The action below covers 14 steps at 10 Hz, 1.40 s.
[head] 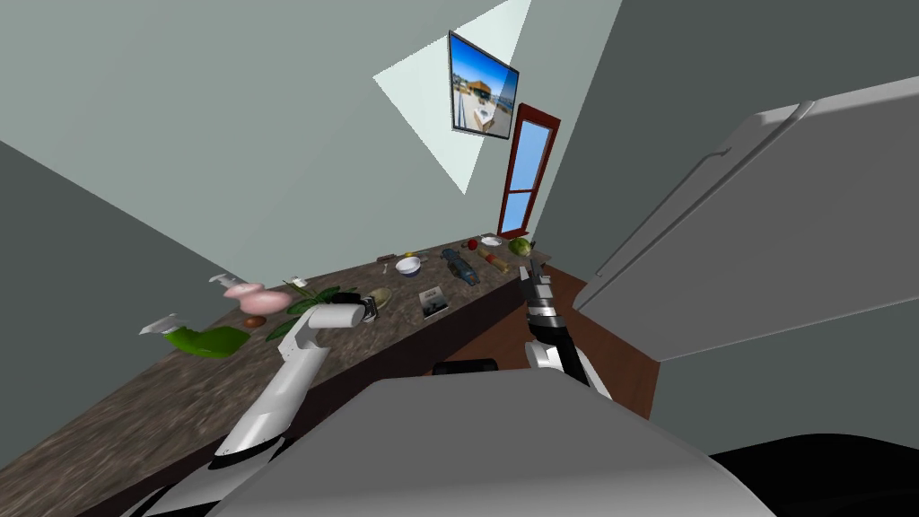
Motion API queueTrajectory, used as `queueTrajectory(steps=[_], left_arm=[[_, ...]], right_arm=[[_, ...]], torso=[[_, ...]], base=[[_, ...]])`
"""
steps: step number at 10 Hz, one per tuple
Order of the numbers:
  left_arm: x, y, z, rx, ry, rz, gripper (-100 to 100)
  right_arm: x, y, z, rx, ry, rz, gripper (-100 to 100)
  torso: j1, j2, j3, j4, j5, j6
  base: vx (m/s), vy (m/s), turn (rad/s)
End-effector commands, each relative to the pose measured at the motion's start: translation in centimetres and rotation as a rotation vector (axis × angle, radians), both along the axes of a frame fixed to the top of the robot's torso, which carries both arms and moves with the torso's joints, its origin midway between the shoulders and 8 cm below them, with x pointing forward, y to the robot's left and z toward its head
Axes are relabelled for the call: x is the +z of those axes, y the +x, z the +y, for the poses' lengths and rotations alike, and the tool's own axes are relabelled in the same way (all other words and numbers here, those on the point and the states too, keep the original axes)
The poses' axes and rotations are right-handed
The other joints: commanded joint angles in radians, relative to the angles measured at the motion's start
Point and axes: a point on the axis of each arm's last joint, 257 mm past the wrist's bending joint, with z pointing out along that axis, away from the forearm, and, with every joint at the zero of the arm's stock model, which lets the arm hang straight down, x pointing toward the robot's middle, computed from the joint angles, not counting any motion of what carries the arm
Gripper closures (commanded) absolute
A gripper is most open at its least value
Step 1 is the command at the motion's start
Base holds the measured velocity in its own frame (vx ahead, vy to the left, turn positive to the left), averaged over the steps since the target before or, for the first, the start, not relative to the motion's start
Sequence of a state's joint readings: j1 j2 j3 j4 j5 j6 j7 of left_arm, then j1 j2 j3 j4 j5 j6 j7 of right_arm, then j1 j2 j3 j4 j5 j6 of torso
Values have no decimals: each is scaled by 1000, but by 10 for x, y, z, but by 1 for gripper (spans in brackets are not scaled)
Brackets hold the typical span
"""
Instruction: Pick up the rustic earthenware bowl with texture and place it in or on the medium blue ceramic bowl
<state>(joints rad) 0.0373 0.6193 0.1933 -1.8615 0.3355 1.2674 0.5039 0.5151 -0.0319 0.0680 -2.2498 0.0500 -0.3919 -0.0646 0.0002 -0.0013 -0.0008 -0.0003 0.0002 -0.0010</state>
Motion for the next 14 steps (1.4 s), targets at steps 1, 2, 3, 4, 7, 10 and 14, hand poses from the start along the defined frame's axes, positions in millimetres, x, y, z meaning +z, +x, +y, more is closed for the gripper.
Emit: queueTrajectory(steps=[1, 2, 3, 4, 7, 10, 14], left_arm=[[0, 0, 0, 0, 0, 0, 100], [0, 0, 0, 0, 0, 0, 100], [0, 0, 0, 1, -1, 1, 100], [0, 0, 0, 1, -1, 0, 100], [8, -3, -2, -1, 0, 1, 100], [9, -4, -3, -2, -1, 2, 0], [79, 27, 26, -7, 128, -89, 100]], right_arm=[[0, 0, 0, 0, 0, 0, 0], [0, 0, 0, 0, 0, 0, 0], [0, 0, 0, 0, 0, 0, 0], [0, 0, 0, 0, 0, 0, 0], [0, 0, 0, 0, 0, 0, 0], [0, 0, 0, 0, 0, 0, 0], [0, 0, 0, 0, 0, 0, 0]], torso=[[0, 0, 0, 0, 0, 0], [0, 1, 0, 0, 0, 0], [0, 1, 1, 0, 0, 0], [-1, 1, 1, 0, 0, 0], [-2, 2, 1, 1, -1, 0], [-3, 5, 3, 2, -3, 0], [-5, 17, 12, 7, -6, 1]], base=[[0, 0, 0], [0, 0, 0], [0, 0, 0], [0, 0, 0], [-6, -2, 6], [-15, -5, 8], [-157, 5, -120]])
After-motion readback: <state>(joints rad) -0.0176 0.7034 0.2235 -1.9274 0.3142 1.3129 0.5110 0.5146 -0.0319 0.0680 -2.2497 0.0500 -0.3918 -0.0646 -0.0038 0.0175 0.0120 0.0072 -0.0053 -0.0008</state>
